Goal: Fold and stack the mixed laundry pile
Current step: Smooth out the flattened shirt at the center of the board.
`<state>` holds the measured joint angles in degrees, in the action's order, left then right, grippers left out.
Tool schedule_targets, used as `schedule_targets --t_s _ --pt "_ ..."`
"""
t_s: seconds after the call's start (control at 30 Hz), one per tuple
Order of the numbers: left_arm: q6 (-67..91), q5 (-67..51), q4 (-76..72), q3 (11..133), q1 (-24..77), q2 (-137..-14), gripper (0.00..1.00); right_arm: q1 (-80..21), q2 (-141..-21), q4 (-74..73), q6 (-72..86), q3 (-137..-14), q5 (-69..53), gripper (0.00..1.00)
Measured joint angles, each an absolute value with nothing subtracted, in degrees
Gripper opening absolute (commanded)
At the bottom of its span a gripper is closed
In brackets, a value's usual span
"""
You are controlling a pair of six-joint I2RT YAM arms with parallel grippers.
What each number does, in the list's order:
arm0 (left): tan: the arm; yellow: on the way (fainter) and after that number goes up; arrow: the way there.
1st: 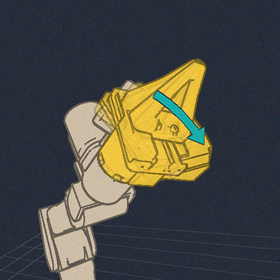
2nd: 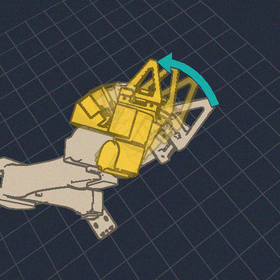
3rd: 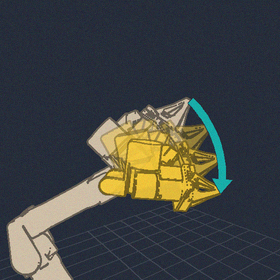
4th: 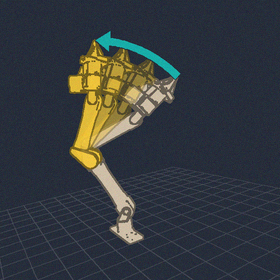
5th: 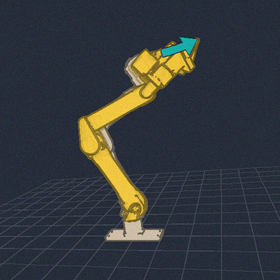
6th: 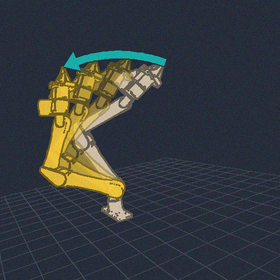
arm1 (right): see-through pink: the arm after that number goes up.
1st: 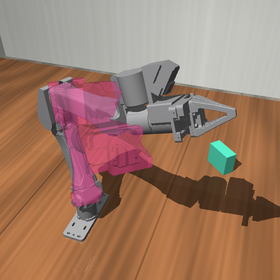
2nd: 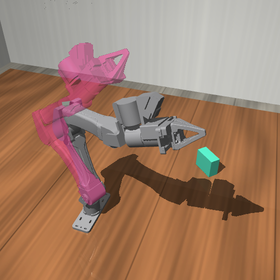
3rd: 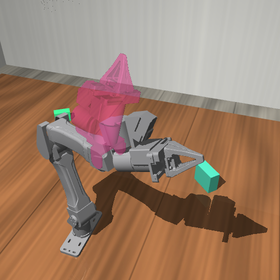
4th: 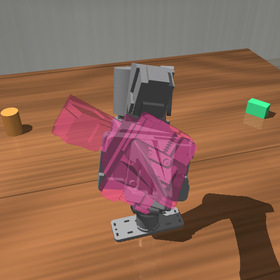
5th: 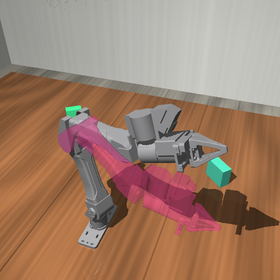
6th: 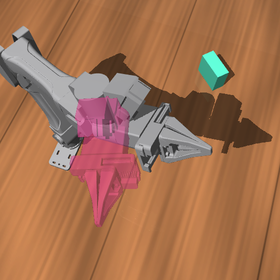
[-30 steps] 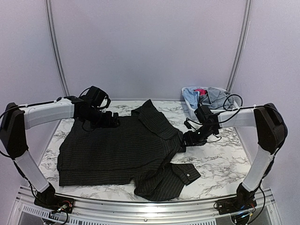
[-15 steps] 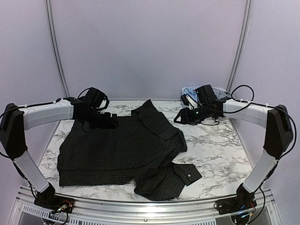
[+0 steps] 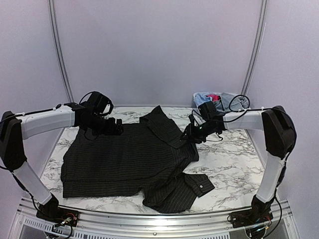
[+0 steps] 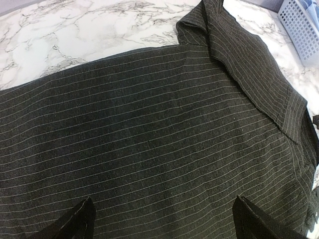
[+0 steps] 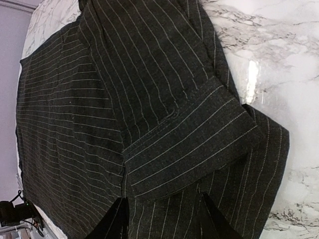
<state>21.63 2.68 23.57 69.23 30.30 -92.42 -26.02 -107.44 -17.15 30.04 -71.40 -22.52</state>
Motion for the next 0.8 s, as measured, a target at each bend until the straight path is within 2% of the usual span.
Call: schedule_targets --t_s 0.63,0.8 --pt "20.14 2.11 23.59 69.10 27.79 -92.42 0.99 -26.13 -114.34 -12.75 38.94 -71.40 -20.91 0.42" --pt "20.10 1.52 23.57 69.14 26.87 -92.66 0.99 -26.13 -114.76 -9.39 42.94 -71.22 -22.02 0.34"
